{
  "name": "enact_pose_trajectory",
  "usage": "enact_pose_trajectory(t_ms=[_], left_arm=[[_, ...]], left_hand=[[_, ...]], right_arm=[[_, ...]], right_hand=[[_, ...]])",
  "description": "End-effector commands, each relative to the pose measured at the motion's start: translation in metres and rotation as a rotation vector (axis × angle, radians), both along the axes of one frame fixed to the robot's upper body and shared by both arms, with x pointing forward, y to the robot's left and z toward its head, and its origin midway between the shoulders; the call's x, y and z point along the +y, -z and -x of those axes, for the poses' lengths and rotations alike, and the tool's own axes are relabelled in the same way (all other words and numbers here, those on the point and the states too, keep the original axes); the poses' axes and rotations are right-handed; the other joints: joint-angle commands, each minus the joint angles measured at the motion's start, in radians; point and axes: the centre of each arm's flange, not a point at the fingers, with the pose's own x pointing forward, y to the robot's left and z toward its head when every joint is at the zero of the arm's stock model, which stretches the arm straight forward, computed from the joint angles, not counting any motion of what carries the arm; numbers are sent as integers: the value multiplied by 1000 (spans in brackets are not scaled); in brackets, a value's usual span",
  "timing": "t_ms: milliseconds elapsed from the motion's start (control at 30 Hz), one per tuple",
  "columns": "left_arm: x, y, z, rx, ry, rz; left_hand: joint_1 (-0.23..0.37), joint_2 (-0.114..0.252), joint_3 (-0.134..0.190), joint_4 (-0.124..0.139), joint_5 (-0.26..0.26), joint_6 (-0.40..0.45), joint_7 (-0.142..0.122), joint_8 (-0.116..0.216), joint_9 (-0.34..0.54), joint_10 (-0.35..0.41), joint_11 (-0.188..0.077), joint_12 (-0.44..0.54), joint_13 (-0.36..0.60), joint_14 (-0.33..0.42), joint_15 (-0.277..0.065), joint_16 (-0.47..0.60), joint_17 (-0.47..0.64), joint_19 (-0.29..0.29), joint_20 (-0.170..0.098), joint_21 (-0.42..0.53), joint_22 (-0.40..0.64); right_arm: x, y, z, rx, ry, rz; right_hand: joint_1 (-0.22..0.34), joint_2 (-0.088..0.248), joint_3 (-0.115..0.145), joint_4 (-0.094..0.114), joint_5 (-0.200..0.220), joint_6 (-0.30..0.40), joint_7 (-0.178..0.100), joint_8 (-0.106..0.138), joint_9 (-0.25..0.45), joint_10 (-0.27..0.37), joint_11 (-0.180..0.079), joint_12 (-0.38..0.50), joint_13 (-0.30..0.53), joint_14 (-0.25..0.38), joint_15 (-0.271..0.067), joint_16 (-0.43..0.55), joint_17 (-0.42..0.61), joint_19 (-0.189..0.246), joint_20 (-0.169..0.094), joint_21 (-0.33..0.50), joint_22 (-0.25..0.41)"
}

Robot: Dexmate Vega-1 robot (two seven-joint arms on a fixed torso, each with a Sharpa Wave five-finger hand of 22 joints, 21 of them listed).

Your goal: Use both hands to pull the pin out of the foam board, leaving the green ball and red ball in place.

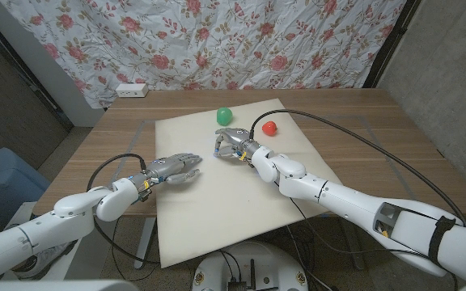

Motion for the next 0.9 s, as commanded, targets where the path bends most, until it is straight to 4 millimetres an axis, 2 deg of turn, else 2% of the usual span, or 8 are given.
enact_pose_trajectory(t_ms=[33,633,900], left_arm=[[0,3,0,34,-10,-9],[1,0,-3,76,-31,-38],[1,1,-3,94,-37,-53]], left_hand=[[-2,102,-5,1,8,10,9,9,2,16,2,7,4,19,-106,6,3,10,-131,6,3],[3,103,-6,-5,9,24,17,12,2,33,3,9,4,36,-100,5,0,14,-128,7,2],[6,99,-6,-9,9,38,19,15,2,44,3,11,4,42,-101,4,-1,14,-124,7,1]], right_arm=[[1,0,1,-2,-3,2],[0,2,2,6,-5,-11],[-1,1,4,2,-6,-18]], right_hand=[[7,11,-6,0,-3,2,4,-2,4,7,-2,-1,3,2,-11,7,2,-2,-8,-4,6],[7,15,-10,-1,-4,0,3,-5,3,9,-3,-1,3,0,-14,6,4,-2,-11,-4,6],[10,17,-11,-3,-5,2,3,-5,3,13,-13,0,3,1,-15,7,4,-2,-12,-4,6]])
